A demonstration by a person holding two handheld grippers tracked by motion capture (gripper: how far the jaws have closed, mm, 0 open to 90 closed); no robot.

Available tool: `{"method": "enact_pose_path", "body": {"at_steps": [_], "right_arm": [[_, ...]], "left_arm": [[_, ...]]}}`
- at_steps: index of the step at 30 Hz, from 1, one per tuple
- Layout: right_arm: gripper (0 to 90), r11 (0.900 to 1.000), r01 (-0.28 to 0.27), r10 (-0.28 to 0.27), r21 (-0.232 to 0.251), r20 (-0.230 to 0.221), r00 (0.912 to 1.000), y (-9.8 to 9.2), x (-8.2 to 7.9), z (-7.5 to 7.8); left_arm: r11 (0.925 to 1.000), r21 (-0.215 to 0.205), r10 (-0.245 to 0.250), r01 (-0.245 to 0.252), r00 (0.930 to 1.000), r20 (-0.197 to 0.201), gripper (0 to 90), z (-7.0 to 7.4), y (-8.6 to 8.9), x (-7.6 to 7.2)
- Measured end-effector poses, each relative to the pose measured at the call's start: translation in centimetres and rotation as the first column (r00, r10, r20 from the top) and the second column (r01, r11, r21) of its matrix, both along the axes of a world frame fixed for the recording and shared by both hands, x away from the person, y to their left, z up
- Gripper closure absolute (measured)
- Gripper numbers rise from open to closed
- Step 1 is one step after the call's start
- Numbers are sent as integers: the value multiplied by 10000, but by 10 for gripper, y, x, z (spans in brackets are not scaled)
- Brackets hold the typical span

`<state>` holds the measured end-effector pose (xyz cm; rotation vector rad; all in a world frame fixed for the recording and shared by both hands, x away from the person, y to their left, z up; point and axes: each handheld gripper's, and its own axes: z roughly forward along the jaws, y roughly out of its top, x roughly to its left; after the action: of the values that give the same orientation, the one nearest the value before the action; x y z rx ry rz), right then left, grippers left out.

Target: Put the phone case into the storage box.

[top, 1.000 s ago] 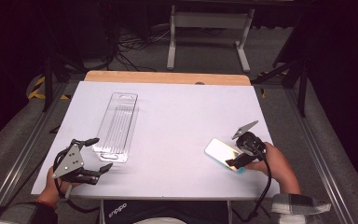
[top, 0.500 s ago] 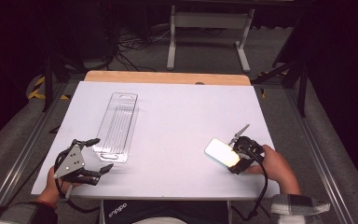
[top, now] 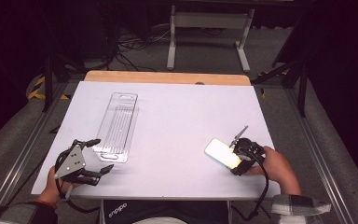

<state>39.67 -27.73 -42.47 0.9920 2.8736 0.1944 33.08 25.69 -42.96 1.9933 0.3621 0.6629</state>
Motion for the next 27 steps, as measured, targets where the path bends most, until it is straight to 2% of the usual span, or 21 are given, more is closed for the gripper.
{"method": "enact_pose_path", "body": {"at_steps": [3,6,8,10,12,13,14,19,22,24,27], "right_arm": [[175,9998,-54,53,-181,-77,10000,3,1,0],[177,9996,-249,247,-148,-103,9996,3,2,0],[179,9996,-264,264,128,15,9997,3,3,0],[180,9992,-59,53,386,171,9998,3,4,0],[181,9984,103,-109,553,116,9999,2,7,0],[181,9982,131,-148,585,281,9995,3,8,0],[181,9964,223,-257,812,410,9988,3,9,1],[181,9817,335,-504,1874,859,9950,1,13,5],[181,9670,361,-562,2523,731,9957,2,15,9],[180,9620,256,-453,2717,665,9968,8,16,12],[180,9506,17,-195,3105,540,9983,20,18,16]], "left_arm": [[10000,27,25,-25,10000,41,91,0,-1,0],[10000,74,37,-37,10000,5,92,0,-1,-1],[9999,143,11,-12,10000,78,93,0,-1,0],[9998,196,13,-15,10000,94,93,-1,-2,-1],[9997,238,12,-15,10000,87,94,-1,-3,-1],[9996,282,20,-23,9999,121,94,-1,-3,-1],[9996,282,28,-32,9999,137,95,-1,-3,-1],[9994,311,121,-127,9997,193,98,-1,-3,-2],[9989,426,152,-170,9990,427,102,0,-6,-2],[9972,725,125,-169,9981,605,108,2,-8,-2],[9962,871,-2,-67,9969,786,121,5,-15,-3]]}}
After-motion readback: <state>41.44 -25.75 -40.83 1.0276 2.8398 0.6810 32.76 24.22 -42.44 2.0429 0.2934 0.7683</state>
